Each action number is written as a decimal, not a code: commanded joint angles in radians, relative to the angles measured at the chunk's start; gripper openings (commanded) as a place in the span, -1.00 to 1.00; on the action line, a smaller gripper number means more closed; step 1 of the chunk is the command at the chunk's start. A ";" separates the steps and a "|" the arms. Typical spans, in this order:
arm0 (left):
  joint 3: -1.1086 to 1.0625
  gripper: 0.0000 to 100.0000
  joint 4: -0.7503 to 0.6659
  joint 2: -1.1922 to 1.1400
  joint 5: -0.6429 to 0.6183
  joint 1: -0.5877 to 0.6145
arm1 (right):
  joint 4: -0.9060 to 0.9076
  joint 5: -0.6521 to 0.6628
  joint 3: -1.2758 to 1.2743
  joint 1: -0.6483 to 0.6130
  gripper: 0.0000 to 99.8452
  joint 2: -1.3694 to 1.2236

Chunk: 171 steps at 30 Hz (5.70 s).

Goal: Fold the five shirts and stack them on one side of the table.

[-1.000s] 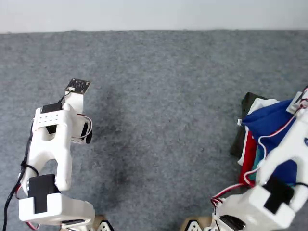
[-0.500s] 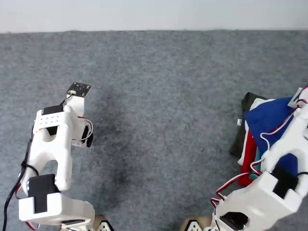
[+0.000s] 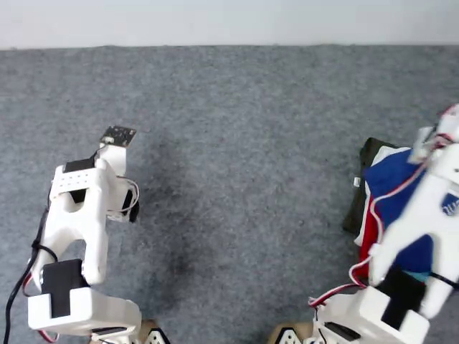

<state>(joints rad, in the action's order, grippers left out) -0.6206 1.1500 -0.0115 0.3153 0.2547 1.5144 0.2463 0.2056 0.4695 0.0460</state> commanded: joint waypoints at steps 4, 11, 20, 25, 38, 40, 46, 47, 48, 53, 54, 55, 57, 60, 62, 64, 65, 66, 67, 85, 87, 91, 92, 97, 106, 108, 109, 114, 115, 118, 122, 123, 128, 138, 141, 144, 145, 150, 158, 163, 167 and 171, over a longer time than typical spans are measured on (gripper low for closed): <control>-0.193 -0.72 -0.196 0.035 0.006 0.000 | 0.165 0.130 -0.155 -0.168 -0.01 0.048; -0.289 -0.72 -0.218 0.040 0.009 -0.051 | -0.010 0.137 -0.470 -0.251 -0.01 0.048; -0.366 -0.72 -0.189 0.051 0.009 -0.078 | -0.283 0.137 -0.787 -0.275 -0.01 0.048; -0.366 -0.72 -0.189 0.051 0.009 -0.078 | -0.360 0.137 -0.855 -0.275 -0.01 0.048; -0.366 -0.72 -0.189 0.051 0.009 -0.078 | -0.268 0.135 -0.813 -0.269 -0.01 0.058; -0.366 -0.72 -0.189 0.051 0.009 -0.078 | -0.194 0.130 -0.750 -0.269 -0.01 0.058; -0.366 -0.72 -0.189 0.051 0.009 -0.078 | 0.022 0.129 -0.511 -0.268 -0.01 0.059; -0.366 -0.72 -0.189 0.051 0.009 -0.078 | 0.050 0.129 -0.473 -0.268 -0.01 0.059; -0.366 -0.72 -0.189 0.051 0.009 -0.078 | 0.074 0.129 -0.434 -0.268 -0.01 0.059; -0.366 -0.72 -0.189 0.051 0.009 -0.078 | 0.160 0.129 -0.252 -0.277 -0.01 0.059; -0.366 -0.72 -0.189 0.051 0.009 -0.078 | 0.174 0.129 -0.219 -0.278 -0.01 0.059; -0.366 -0.72 -0.189 0.051 0.009 -0.078 | 0.183 0.129 -0.186 -0.278 -0.01 0.059; -0.366 -0.72 -0.189 0.051 0.009 -0.078 | 0.191 0.135 -0.132 -0.298 -0.01 0.059; -0.366 -0.72 -0.189 0.051 0.009 -0.078 | 0.191 0.135 -0.103 -0.375 -0.01 0.059; -0.366 -0.72 -0.189 0.051 0.009 -0.078 | 0.191 0.135 -0.104 -0.450 -0.01 0.054; -0.366 -0.72 -0.189 0.051 0.009 -0.078 | 0.188 0.135 -0.115 -0.530 -0.01 0.048; -0.366 -0.72 -0.189 0.051 0.009 -0.078 | 0.180 0.135 -0.133 -0.573 -0.01 0.048; -0.366 -0.72 -0.189 0.051 0.009 -0.078 | 0.179 0.137 -0.157 -0.622 -0.01 0.048; -0.366 -0.72 -0.189 0.051 0.009 -0.078 | 0.171 0.137 -0.187 -0.673 -0.01 0.047; -0.366 -0.72 -0.189 0.051 0.009 -0.078 | -0.170 0.236 -0.654 -0.928 -0.01 -0.282; -0.366 -0.72 -0.189 0.051 0.009 -0.078 | -0.170 0.236 -0.649 -0.928 -0.01 -0.343; -0.366 -0.72 -0.189 0.051 0.009 -0.078 | -0.166 0.236 -0.637 -0.924 -0.01 -0.418; -0.366 -0.72 -0.189 0.051 0.009 -0.078 | -0.160 0.236 -0.631 -0.924 -0.01 -0.415; -0.366 -0.72 -0.189 0.051 0.009 -0.078 | -0.163 0.236 -0.632 -0.924 -0.01 -0.412; -0.366 -0.72 -0.189 0.051 0.009 -0.078 | -0.213 0.236 -0.660 -0.924 -0.01 -0.403; -0.366 -0.72 -0.189 0.051 0.009 -0.078 | -0.213 0.236 -0.660 -0.924 -0.01 -0.403; -0.366 -0.72 -0.189 0.051 0.009 -0.078 | -0.213 0.236 -0.660 -0.924 -0.01 -0.403; -0.366 -0.72 -0.189 0.051 0.009 -0.078 | -0.214 0.236 -0.660 -0.924 -0.01 -0.403; -0.366 -0.72 -0.189 0.051 0.009 -0.078 | -0.214 0.236 -0.660 -0.924 -0.01 -0.403; -0.366 -0.72 -0.189 0.051 0.009 -0.078 | -0.214 0.236 -0.660 -0.924 -0.01 -0.403; -0.366 -0.72 -0.189 0.051 0.009 -0.078 | -0.214 0.236 -0.660 -0.924 -0.01 -0.403; -0.366 -0.72 -0.189 0.051 0.009 -0.078 | -0.214 0.236 -0.660 -0.924 -0.01 -0.403; -0.366 -0.72 -0.189 0.051 0.009 -0.078 | -0.214 0.236 -0.660 -0.924 -0.01 -0.403; -0.366 -0.72 -0.189 0.051 0.009 -0.078 | -0.214 0.236 -0.660 -0.924 -0.01 -0.403; -0.366 -0.72 -0.189 0.051 0.009 -0.078 | -0.214 0.236 -0.660 -0.924 -0.01 -0.403; -0.366 -0.72 -0.189 0.051 0.009 -0.078 | -0.216 0.236 -0.660 -0.924 -0.01 -0.403; -0.366 -0.72 -0.189 0.051 0.009 -0.078 | -0.216 0.236 -0.660 -0.924 -0.01 -0.403; -0.366 -0.72 -0.189 0.051 0.009 -0.078 | -0.229 0.236 -0.663 -0.924 -0.01 -0.403; -0.366 -0.72 -0.189 0.051 0.009 -0.078 | -0.229 0.236 -0.660 -0.924 -0.01 -0.403; -0.366 -0.72 -0.189 0.051 0.009 -0.078 | -0.229 0.236 -0.660 -0.924 -0.01 -0.403; -0.366 -0.72 -0.189 0.051 0.009 -0.078 | -0.231 0.236 -0.660 -0.924 -0.01 -0.403; -0.366 -0.72 -0.189 0.051 0.009 -0.078 | -0.243 0.236 -0.661 -0.924 -0.01 -0.403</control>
<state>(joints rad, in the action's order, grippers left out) -0.9030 0.9291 0.0560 0.3138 0.1995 1.3257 0.4764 -0.4327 -0.4542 -0.3284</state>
